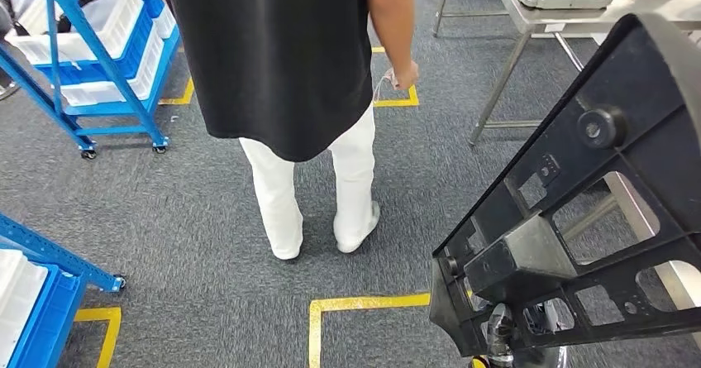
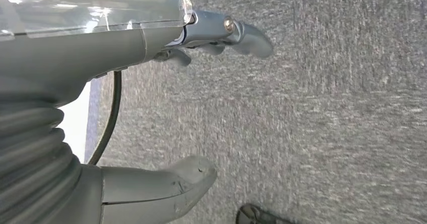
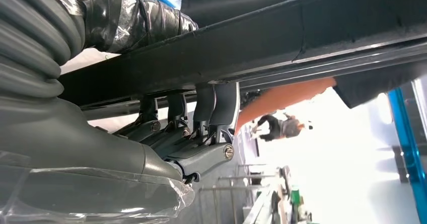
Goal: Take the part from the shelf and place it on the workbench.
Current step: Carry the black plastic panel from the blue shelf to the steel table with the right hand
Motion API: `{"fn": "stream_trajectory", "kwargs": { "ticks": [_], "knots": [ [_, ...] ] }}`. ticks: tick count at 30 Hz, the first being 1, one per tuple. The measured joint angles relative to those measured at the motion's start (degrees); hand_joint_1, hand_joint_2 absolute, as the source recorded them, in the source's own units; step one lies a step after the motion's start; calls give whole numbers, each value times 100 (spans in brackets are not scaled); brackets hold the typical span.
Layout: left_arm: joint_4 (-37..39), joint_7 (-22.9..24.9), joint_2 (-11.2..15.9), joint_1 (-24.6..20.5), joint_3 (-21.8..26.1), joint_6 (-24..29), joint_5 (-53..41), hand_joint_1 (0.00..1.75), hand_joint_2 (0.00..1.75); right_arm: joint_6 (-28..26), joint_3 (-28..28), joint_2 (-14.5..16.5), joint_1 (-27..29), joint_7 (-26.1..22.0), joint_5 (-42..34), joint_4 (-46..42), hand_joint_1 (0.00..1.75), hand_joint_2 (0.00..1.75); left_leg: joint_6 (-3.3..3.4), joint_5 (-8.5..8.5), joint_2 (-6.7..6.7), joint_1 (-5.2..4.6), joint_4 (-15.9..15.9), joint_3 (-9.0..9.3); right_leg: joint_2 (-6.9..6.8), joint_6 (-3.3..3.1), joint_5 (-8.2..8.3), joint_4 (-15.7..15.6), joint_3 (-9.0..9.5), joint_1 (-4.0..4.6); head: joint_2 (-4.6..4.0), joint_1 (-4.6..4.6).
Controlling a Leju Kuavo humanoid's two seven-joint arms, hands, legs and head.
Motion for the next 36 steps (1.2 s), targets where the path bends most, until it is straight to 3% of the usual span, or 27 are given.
{"fn": "stream_trajectory", "kwargs": {
  "ticks": [2,4,6,7,8,9,11,13,15,17,19,21,22,23,24,26,28,29,30,31,33,35,36],
  "knots": [
    [0,18,-7,0,3,1,-49,0,175,52,-66,47,54,-1,16,-34,175,175,83,45,149,13,-69,30,-217,56,-109,160,-84,14,0,5],
    [0,23,-10,20,4,1,-102,0,175,101,-143,112,83,-3,57,-60,175,175,128,57,318,3,-107,46,-569,112,-438,739,-364,13,0,12],
    [0,21,-10,37,5,-13,-163,0,175,116,-234,184,124,-2,104,-66,175,175,138,42,496,-10,-109,50,-682,160,-697,1387,-690,-24,0,14],
    [0,19,-10,39,6,-29,-199,0,175,102,-281,219,158,-2,119,-66,175,175,136,31,575,-12,-108,56,-699,174,-683,1491,-741,-42,0,14],
    [0,16,-11,38,7,-49,-241,0,175,78,-327,255,197,-1,125,-68,175,175,129,17,647,-13,-107,70,-723,178,-560,1362,-670,-54,0,14],
    [0,14,-13,36,7,-69,-276,0,175,53,-370,288,234,0,126,-73,175,175,120,-1,711,-12,-108,93,-775,171,-369,1039,-493,-59,0,14],
    [0,13,-29,38,7,-90,-335,0,175,8,-433,344,291,1,122,-104,175,175,82,-43,824,-21,-110,147,-1003,122,-82,265,-76,-15,0,14],
    [0,14,-51,39,4,-94,-390,0,175,-44,-472,387,336,-2,114,-152,175,175,25,-77,921,-32,-119,187,-1118,57,-35,-58,88,51,0,14],
    [0,14,-75,24,-3,-95,-450,0,175,-127,-504,425,403,-3,102,-203,175,175,-37,-102,1013,-30,-145,237,-1003,-11,-27,-96,97,69,0,13],
    [1,5,-99,14,-16,-95,-506,0,175,-210,-531,463,478,-3,76,-247,175,175,-79,-225,854,-16,-28,238,-892,-86,7,-200,166,41,0,11],
    [2,-9,-117,29,-38,-92,-557,0,175,-273,-545,501,510,-4,31,-266,175,175,-83,-536,545,-1,515,5,-785,-151,27,-263,222,16,0,8],
    [2,-18,-126,60,-63,-86,-600,0,175,-313,-561,520,527,-2,-1,-267,175,175,-86,-805,424,-1,1232,-377,-644,-185,13,-243,225,23,0,7],
    [2,-21,-126,75,-73,-83,-617,0,175,-328,-569,523,541,-1,-3,-267,175,175,-90,-798,410,-2,1408,-498,-558,-188,-1,-223,226,27,0,6],
    [2,-25,-126,83,-82,-79,-633,0,175,-349,-575,523,555,0,-1,-267,175,175,-92,-671,402,-2,1369,-520,-472,-183,-18,-197,229,28,0,7],
    [2,-28,-126,87,-90,-77,-646,0,175,-376,-579,525,568,1,4,-267,175,175,-91,-450,374,2,1116,-441,-388,-169,-40,-163,234,23,0,7],
    [3,-31,-134,91,-103,-77,-675,0,175,-432,-589,531,589,0,14,-268,175,175,-85,-100,138,19,447,-179,-237,-114,-103,-59,217,12,0,8],
    [4,-24,-146,95,-108,-84,-699,0,175,-470,-599,543,607,1,22,-269,175,175,-53,-44,-88,24,141,-56,-103,-41,-137,26,151,2,0,10],
    [4,-18,-152,94,-109,-88,-707,0,175,-485,-603,549,620,1,25,-271,175,175,-28,-61,-111,12,125,-53,-36,-2,-131,39,116,-5,0,10],
    [4,-13,-157,92,-109,-91,-711,0,175,-496,-607,552,637,1,26,-272,175,175,11,-52,-44,10,115,-48,32,31,-116,33,94,-15,0,11],
    [4,-8,-167,88,-110,-92,-715,0,175,-504,-611,554,656,1,26,-274,175,175,48,-34,32,11,84,-34,34,58,-119,44,81,-18,0,13],
    [4,-7,-186,92,-111,-92,-717,0,175,-505,-618,554,673,-1,26,-289,175,175,121,2,190,25,16,-4,-223,108,-275,296,-50,-7,0,22],
    [4,-7,-191,108,-111,-92,-718,0,175,-503,-621,552,671,-1,27,-304,175,175,158,3,353,7,-11,10,-587,158,-600,934,-377,-13,0,30],
    [4,-7,-191,116,-111,-93,-718,0,175,-503,-623,552,670,0,27,-305,175,175,164,-6,440,-4,-12,13,-666,178,-723,1271,-556,-23,0,30]
  ]
}}
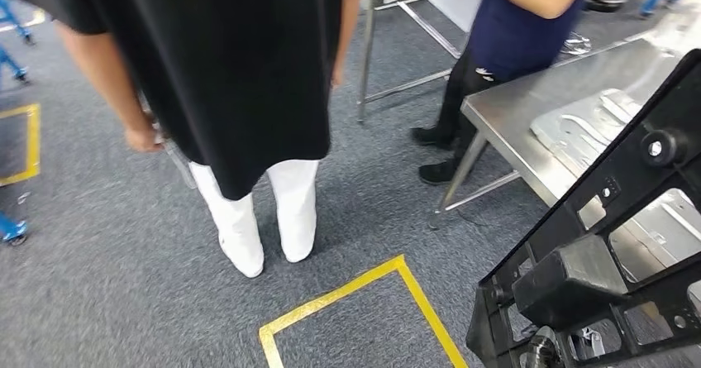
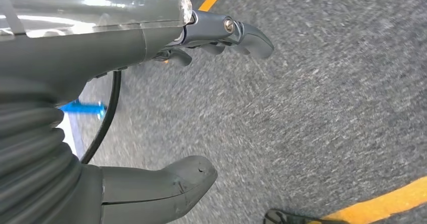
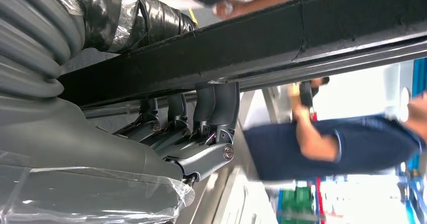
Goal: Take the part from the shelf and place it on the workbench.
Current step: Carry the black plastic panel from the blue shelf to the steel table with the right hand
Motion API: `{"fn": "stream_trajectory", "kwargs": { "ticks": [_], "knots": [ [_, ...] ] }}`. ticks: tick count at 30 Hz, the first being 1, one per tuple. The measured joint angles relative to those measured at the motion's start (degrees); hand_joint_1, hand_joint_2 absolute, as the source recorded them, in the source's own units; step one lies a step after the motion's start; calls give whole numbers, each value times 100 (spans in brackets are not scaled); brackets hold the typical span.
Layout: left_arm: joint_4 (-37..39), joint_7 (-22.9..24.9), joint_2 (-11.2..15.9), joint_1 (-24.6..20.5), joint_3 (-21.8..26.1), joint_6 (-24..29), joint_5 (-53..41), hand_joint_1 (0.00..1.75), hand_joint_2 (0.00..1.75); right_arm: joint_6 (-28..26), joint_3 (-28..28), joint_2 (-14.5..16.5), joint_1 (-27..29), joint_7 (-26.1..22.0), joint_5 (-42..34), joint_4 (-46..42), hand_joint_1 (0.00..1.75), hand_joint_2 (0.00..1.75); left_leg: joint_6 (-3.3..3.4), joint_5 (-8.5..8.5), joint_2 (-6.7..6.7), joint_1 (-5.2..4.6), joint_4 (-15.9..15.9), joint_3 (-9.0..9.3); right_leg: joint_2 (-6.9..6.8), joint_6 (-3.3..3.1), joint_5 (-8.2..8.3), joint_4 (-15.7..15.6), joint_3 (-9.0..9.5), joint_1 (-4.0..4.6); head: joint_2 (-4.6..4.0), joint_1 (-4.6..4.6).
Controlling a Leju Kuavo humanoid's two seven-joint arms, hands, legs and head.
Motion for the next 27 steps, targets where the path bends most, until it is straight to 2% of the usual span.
{"fn": "stream_trajectory", "kwargs": {
  "ticks": [1,2,3,4,6,7,8,9,10,11,12,14,15,16,17,18,19,21,23,25,26,27],
  "knots": [
    [0,0,0,4,0,-1,0,0,175,-1,-2,0,4,1,-1,1,175,175,4,-12,82,-7,0,7,-34,10,-33,207,-116,-7,0,-1],
    [0,1,-1,3,0,-1,0,0,175,-2,-4,0,8,1,-1,1,175,175,4,-28,161,-12,0,21,-51,9,43,215,-129,-10,0,-1],
    [0,1,-2,0,0,-1,0,0,175,-5,-5,0,10,1,-1,1,175,175,1,-46,235,-14,0,44,-73,-3,217,4,-27,-8,0,-1],
    [0,2,-4,-4,0,-1,0,0,175,-10,-6,0,11,1,-1,1,175,175,-5,-66,298,-16,-1,74,-134,-29,438,-365,165,2,0,-1],
    [0,2,-12,-8,0,-1,-2,0,175,-22,-6,0,9,2,-1,0,175,175,-35,-110,406,-30,-7,128,-361,-103,684,-1054,525,70,0,0],
    [0,1,-16,-8,0,-1,-4,0,175,-26,-7,0,11,1,1,-2,175,175,-59,-126,457,-37,-16,144,-440,-143,706,-1228,609,107,0,1],
    [0,-4,-20,-11,0,-2,-9,0,175,-27,-9,0,16,1,7,-3,175,175,-86,-137,514,-45,-32,160,-461,-177,675,-1285,625,139,0,-1],
    [0,-11,-25,-20,0,-4,-17,0,175,-26,-15,1,29,1,20,-6,175,175,-116,-144,578,-52,-56,194,-404,-214,681,-1318,626,153,0,1],
    [0,-18,-29,-30,0,-5,-30,0,175,-27,-21,1,48,0,43,-8,175,175,-144,-162,586,-48,-65,228,-339,-245,700,-1365,650,132,0,-1],
    [0,-25,-33,-41,0,-7,-41,0,175,-31,-28,2,63,-1,66,-10,175,175,-165,-212,510,-46,-23,243,-278,-277,721,-1424,688,109,0,-2],
    [0,-30,-35,-49,0,-9,-51,0,175,-34,-34,3,69,-1,85,-10,175,175,-181,-313,379,-42,116,205,-221,-312,745,-1482,729,84,0,-4],
    [0,-33,-39,-39,-1,-13,-59,0,175,-36,-40,4,61,-1,101,-10,175,175,-196,-628,77,-31,709,-74,-114,-365,761,-1526,774,61,0,-9],
    [0,-33,-40,-27,-1,-13,-60,0,175,-31,-44,4,55,1,101,-9,175,175,-206,-767,12,-26,1062,-265,-44,-382,756,-1517,775,63,0,-11],
    [0,-33,-42,-13,0,-9,-57,0,175,-24,-48,4,55,2,101,-8,175,175,-220,-819,-15,-22,1314,-421,37,-387,745,-1501,776,65,0,-11],
    [0,-33,-42,-3,2,-4,-54,0,175,-15,-52,4,57,2,101,-5,175,175,-234,-759,-26,-16,1395,-504,124,-384,730,-1480,777,64,0,-11],
    [0,-33,-42,0,3,2,-50,0,175,-6,-56,4,58,2,100,-2,175,175,-245,-591,-40,-9,1273,-493,212,-371,712,-1450,779,58,0,-11],
    [0,-33,-42,-1,4,9,-46,0,175,5,-62,4,58,3,98,1,175,175,-253,-352,-82,0,968,-393,293,-350,685,-1409,781,48,0,-10],
    [0,-34,-48,-8,4,20,-44,0,175,29,-78,4,55,3,92,3,175,175,-240,-66,-310,21,373,-168,431,-289,624,-1308,756,36,0,-8],
    [0,-37,-58,-16,5,28,-43,0,175,63,-96,4,57,4,95,3,175,175,-190,-50,-450,13,157,-85,546,-217,599,-1249,708,27,0,-6],
    [0,-39,-78,-35,7,34,-44,0,175,89,-119,4,70,3,104,3,175,175,-115,-27,-351,6,114,-61,641,-154,611,-1252,679,15,0,-7],
    [-1,-40,-91,-46,8,37,-45,0,175,93,-134,4,79,2,107,3,175,175,-76,-11,-291,14,86,-41,592,-127,592,-1228,663,21,0,-4],
    [-2,-41,-102,-49,8,39,-46,0,175,93,-150,4,85,1,107,3,175,175,-38,8,-224,26,52,-24,472,-99,517,-1115,609,24,0,-1]
  ]
}}
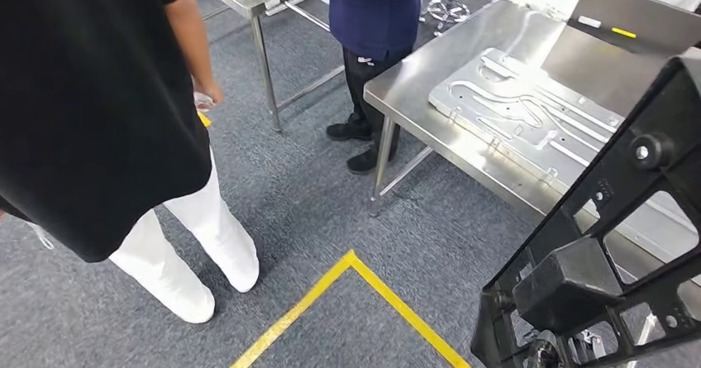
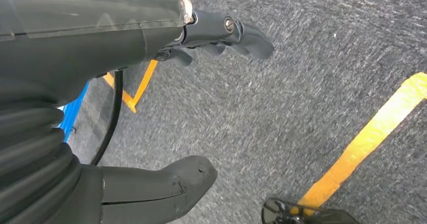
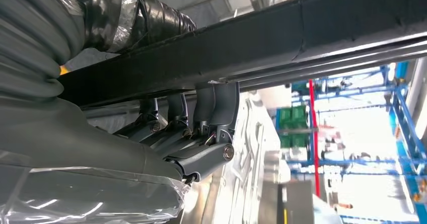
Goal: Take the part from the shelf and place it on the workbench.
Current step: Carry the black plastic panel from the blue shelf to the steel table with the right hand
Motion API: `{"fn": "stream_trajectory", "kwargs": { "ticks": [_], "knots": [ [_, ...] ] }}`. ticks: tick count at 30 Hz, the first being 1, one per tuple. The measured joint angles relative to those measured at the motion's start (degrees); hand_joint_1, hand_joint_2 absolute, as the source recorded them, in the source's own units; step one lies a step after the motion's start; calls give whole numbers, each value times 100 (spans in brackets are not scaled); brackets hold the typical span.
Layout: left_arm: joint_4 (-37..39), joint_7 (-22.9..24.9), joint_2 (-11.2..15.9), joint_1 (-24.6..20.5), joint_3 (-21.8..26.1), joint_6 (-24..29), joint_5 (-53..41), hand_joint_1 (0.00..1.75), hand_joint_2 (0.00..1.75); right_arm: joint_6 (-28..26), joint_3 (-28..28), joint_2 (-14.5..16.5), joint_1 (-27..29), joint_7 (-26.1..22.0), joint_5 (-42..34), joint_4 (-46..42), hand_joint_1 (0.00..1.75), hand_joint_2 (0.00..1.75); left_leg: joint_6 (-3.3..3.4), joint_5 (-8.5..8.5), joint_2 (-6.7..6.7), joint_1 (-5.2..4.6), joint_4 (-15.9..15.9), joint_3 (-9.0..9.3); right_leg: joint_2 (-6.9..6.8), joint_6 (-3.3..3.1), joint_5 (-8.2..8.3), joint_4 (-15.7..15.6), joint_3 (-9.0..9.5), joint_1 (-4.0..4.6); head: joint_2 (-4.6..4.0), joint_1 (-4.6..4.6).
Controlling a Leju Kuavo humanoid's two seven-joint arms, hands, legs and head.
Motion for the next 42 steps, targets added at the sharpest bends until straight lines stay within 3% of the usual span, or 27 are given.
{"fn": "stream_trajectory", "kwargs": {
  "ticks": [2,3,4,5,6,7,9,11,13,14,16,18,20,21,22,23,25,27,29,31,33,35,36,37,39,41,42],
  "knots": [
    [-2,-2,-10,10,1,5,-5,0,175,-4,-28,-1,4,-1,0,1,175,175,47,14,141,0,-43,19,-334,54,-297,542,-270,-4,0,9],
    [-1,-2,-11,21,2,6,-8,0,175,-7,-41,-1,3,0,0,2,175,175,57,7,218,-6,-48,22,-437,78,-459,910,-466,-19,0,10],
    [-1,-1,-11,28,2,6,-11,0,175,-10,-54,-2,5,1,0,3,175,175,59,-4,297,-12,-48,26,-486,95,-549,1206,-631,-34,0,11],
    [-1,-1,-12,31,3,6,-13,0,175,-14,-68,-2,9,1,0,4,175,175,59,-20,373,-14,-48,37,-511,106,-536,1340,-719,-46,0,11],
    [-1,-1,-16,29,3,6,-14,0,175,-16,-81,-2,12,2,0,5,175,175,54,-38,446,-15,-48,58,-533,106,-410,1252,-690,-54,0,11],
    [-1,-1,-21,24,3,6,-15,0,175,-16,-92,-2,14,2,0,4,175,175,46,-60,512,-15,-48,88,-576,93,-201,952,-549,-55,0,11],
    [-1,-2,-40,15,3,6,-14,0,175,-16,-104,-2,13,2,0,3,175,175,10,-112,622,-24,-53,144,-838,22,131,185,-171,-6,0,11],
    [-1,-4,-54,8,3,6,-14,0,175,-16,-110,-2,12,0,0,2,175,175,-47,-153,716,-38,-68,184,-1013,-52,192,-168,-8,64,0,10],
    [-1,-6,-63,-8,4,6,-16,0,175,-18,-121,-1,24,-1,0,1,175,175,-108,-179,828,-48,-111,255,-899,-103,186,-209,0,85,0,9],
    [-1,-9,-67,-17,4,8,-18,0,175,-22,-127,0,35,-1,1,-1,175,175,-137,-207,806,-46,-108,292,-828,-128,203,-256,28,70,0,9],
    [-1,-21,-73,-26,4,17,-27,0,175,-43,-132,2,50,-2,4,-2,175,175,-171,-403,548,-41,154,224,-695,-190,248,-363,107,22,0,1],
    [-1,-33,-74,-8,3,25,-46,0,175,-82,-132,2,56,-1,19,-2,175,175,-176,-756,257,-29,865,-129,-562,-238,253,-394,139,2,0,-5],
    [-1,-43,-76,24,3,26,-61,0,175,-117,-131,2,69,0,35,-2,175,175,-184,-890,193,-28,1431,-477,-392,-257,229,-376,151,8,0,-6],
    [-1,-47,-76,38,4,26,-67,0,175,-134,-132,2,78,1,43,-2,175,175,-184,-778,187,-28,1426,-523,-303,-254,214,-361,163,9,0,-6],
    [-1,-51,-75,45,4,26,-78,0,175,-160,-131,2,88,4,51,-2,175,175,-180,-558,162,-26,1203,-469,-212,-243,193,-341,181,7,0,-6],
    [-1,-54,-75,52,5,26,-91,0,175,-188,-131,2,98,8,59,-3,175,175,-171,-296,81,-23,834,-347,-130,-224,165,-314,196,2,0,-6],
    [-1,-58,-76,58,5,24,-117,0,175,-236,-128,2,112,19,71,-7,175,175,-144,15,-157,-20,209,-126,10,-164,107,-234,186,7,0,-6],
    [-1,-63,-79,57,5,22,-132,0,175,-258,-126,2,130,30,84,-13,175,175,-102,26,-241,-33,52,-65,122,-99,89,-196,145,2,0,-5],
    [-2,-68,-89,48,5,19,-154,0,175,-282,-126,2,161,49,95,-20,175,175,-35,48,-118,-28,11,-36,176,-41,90,-195,123,-10,0,-5],
    [-5,-72,-102,52,6,14,-173,0,175,-293,-128,1,177,70,107,-37,175,175,36,74,22,-6,-52,1,-62,15,-56,39,5,-2,0,9],
    [-6,-73,-105,72,8,13,-181,0,175,-293,-128,0,174,89,126,-51,175,175,74,65,171,-8,-77,20,-394,69,-376,663,-321,-16,0,23],
    [-5,-73,-106,84,9,13,-190,0,175,-293,-129,0,176,106,147,-52,175,175,79,35,332,-16,-78,38,-505,107,-556,1253,-655,-50,0,22],
    [-5,-73,-106,84,10,13,-195,0,175,-293,-130,0,179,111,155,-52,175,175,74,14,408,-16,-78,59,-528,113,-490,1298,-697,-60,0,22],
    [-5,-73,-109,81,10,13,-203,0,175,-293,-131,0,180,115,164,-52,175,175,67,-9,479,-16,-78,89,-555,109,-317,1116,-618,-65,0,23],
    [-5,-73,-118,71,11,12,-220,0,175,-290,-131,0,179,117,175,-55,175,175,38,-65,599,-20,-82,167,-744,58,75,360,-238,-36,0,22],
    [-5,-72,-129,61,13,11,-233,0,175,-287,-129,0,177,118,183,-59,175,175,-18,-118,695,-35,-92,222,-921,-10,211,-139,8,27,0,22],
    [-5,-72,-133,54,13,10,-235,0,175,-286,-129,0,178,119,185,-60,175,175,-50,-135,743,-41,-106,242,-943,-36,182,-193,25,56,0,21]
  ]
}}
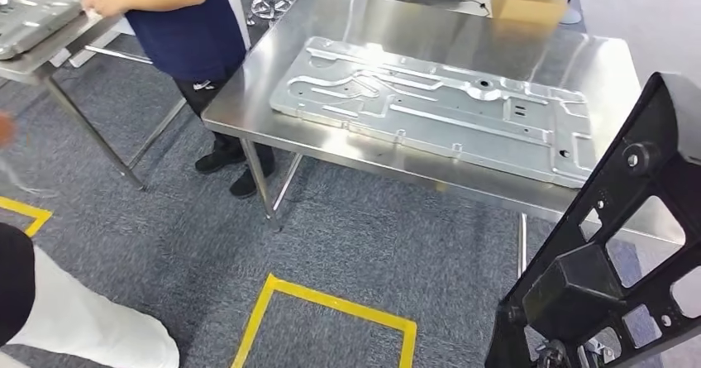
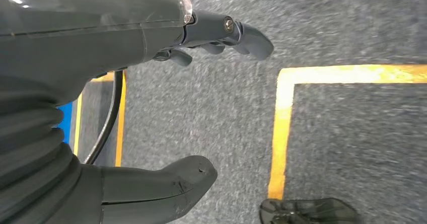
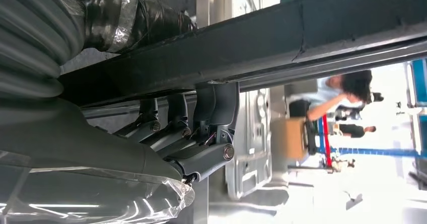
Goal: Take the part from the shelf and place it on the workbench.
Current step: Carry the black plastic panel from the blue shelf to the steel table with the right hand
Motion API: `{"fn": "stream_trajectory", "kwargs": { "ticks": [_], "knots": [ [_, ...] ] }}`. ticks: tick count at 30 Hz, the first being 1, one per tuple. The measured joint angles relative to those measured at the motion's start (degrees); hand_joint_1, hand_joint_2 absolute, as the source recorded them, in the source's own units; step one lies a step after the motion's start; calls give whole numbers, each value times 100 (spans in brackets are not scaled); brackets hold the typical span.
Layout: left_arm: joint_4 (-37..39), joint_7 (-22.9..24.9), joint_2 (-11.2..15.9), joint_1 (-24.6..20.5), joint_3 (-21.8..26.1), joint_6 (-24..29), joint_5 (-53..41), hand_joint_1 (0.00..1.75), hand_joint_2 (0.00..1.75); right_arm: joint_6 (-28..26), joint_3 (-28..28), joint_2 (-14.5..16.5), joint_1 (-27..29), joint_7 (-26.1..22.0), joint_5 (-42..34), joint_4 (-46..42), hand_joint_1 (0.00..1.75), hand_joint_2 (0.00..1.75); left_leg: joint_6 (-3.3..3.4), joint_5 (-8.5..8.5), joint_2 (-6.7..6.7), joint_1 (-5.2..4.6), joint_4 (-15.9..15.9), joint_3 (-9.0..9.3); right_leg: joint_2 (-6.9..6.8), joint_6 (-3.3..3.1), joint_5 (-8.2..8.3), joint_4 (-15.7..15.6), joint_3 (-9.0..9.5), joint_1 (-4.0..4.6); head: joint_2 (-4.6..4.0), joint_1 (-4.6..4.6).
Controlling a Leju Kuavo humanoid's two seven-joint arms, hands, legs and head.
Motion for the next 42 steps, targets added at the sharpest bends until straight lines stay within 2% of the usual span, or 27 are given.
{"fn": "stream_trajectory", "kwargs": {
  "ticks": [2,3,4,6,7,8,9,10,12,13,14,17,19,21,23,24,25,27,28,32,34,37,38,40,42],
  "knots": [
    [0,1,-7,-18,1,0,-1,0,175,0,0,1,13,2,4,-3,175,175,-64,-25,93,-4,-44,72,138,-54,20,-57,11,-13,0,-1],
    [-1,1,-9,-24,2,0,-1,0,175,-1,1,1,19,2,5,-4,175,175,-91,-72,44,-4,-15,93,206,-88,38,-112,43,-36,0,-4],
    [-1,-1,-11,-27,2,0,-1,0,175,-1,1,2,21,1,7,-7,175,175,-111,-170,-74,-3,111,65,271,-125,62,-170,82,-58,0,-10],
    [-1,-2,-11,-22,3,-3,-3,0,175,0,4,2,15,3,12,-11,175,175,-125,-496,-404,3,719,-211,386,-177,80,-229,137,-72,0,-19],
    [0,-2,-11,-12,3,-7,-6,0,175,-1,5,2,11,7,17,-12,175,175,-128,-646,-498,5,1101,-417,441,-198,73,-225,143,-65,0,-21],
    [0,-2,-11,-1,3,-10,-12,0,175,-14,7,2,10,17,36,-11,175,175,-132,-711,-538,5,1396,-598,504,-211,60,-216,149,-57,0,-21],
    [0,-1,-9,9,4,-12,-17,0,175,-42,7,2,10,34,70,-10,175,175,-133,-656,-552,4,1513,-709,563,-218,42,-201,160,-50,0,-21],
    [0,-1,-7,14,4,-14,-25,0,175,-81,7,2,11,56,115,-8,175,175,-128,-485,-554,4,1416,-723,612,-217,20,-182,175,-47,0,-21],
    [0,-1,-1,11,5,-15,-43,0,175,-172,9,2,12,100,200,-1,175,175,-95,0,-581,3,760,-522,685,-189,-45,-129,213,-47,0,-21],
    [0,-1,2,6,5,-17,-53,0,175,-223,11,2,10,114,222,3,175,175,-75,152,-608,-4,436,-410,707,-162,-82,-90,220,-38,0,-21],
    [0,-1,4,3,5,-19,-66,0,175,-292,16,2,9,126,233,6,175,175,-53,230,-633,-15,223,-334,721,-130,-108,-64,220,-32,0,-20],
    [0,3,5,6,8,-25,-107,0,175,-714,29,2,1,263,286,7,175,175,14,235,-647,-26,96,-292,744,-46,-132,-57,209,-23,0,-17],
    [0,5,7,5,10,-29,-151,0,175,-1367,32,1,-25,561,545,4,175,175,76,267,-622,6,42,-268,658,12,-231,66,161,-23,0,-16],
    [0,9,24,8,11,-38,-233,0,175,-2279,1,-2,-107,977,1201,3,175,175,121,280,-585,20,12,-255,515,82,-531,594,-95,-51,0,-13],
    [0,20,55,20,11,-52,-345,0,175,-2970,-139,-4,-268,1385,2094,-20,175,175,132,266,-536,17,12,-251,457,138,-789,1257,-461,-96,0,-13],
    [0,25,68,22,8,-62,-403,0,175,-3137,-239,-4,-371,1556,2520,-44,175,175,126,255,-512,17,13,-241,447,156,-777,1402,-561,-114,0,-13],
    [0,28,83,19,1,-76,-463,0,175,-3219,-349,-4,-499,1699,2932,-67,175,175,116,242,-493,21,14,-223,436,166,-651,1337,-555,-128,0,-13],
    [0,31,103,5,-16,-107,-559,0,175,-3263,-506,-4,-740,1876,3547,-89,175,175,90,216,-471,29,14,-176,414,169,-294,882,-362,-146,0,-11],
    [0,32,109,0,-22,-118,-585,0,175,-3269,-546,-4,-819,1919,3719,-87,175,175,82,208,-465,32,14,-160,409,167,-175,695,-275,-150,0,-11],
    [0,32,112,-4,-25,-124,-597,0,175,-3270,-566,-4,-869,1935,3801,-84,175,175,76,203,-462,33,14,-149,404,164,-103,564,-212,-152,0,-10],
    [0,32,119,-14,-34,-134,-620,0,175,-3272,-614,-4,-978,1954,3963,-72,175,175,67,193,-452,36,12,-136,393,155,-34,343,-101,-153,0,-11],
    [0,31,150,-55,-73,-154,-672,0,175,-3278,-803,-4,-1357,2008,4398,-6,175,175,10,167,-433,17,5,-121,383,111,2,-33,76,-107,0,-14],
    [1,30,163,-71,-93,-156,-683,0,175,-3279,-879,-4,-1474,2035,4465,25,175,175,-21,169,-433,11,-5,-116,390,86,-1,-41,71,-84,0,-15],
    [3,32,210,-93,-167,-167,-720,0,175,-3282,-1003,-39,-1869,2382,4852,201,175,175,-99,-113,-484,18,463,-329,407,-43,34,-112,95,-87,0,-23],
    [6,50,259,-102,-267,-186,-746,0,175,-3283,-1024,-147,-2331,2939,5418,508,175,175,-147,-499,-541,19,1299,-748,428,-160,59,-172,121,-85,0,-28]
  ]
}}
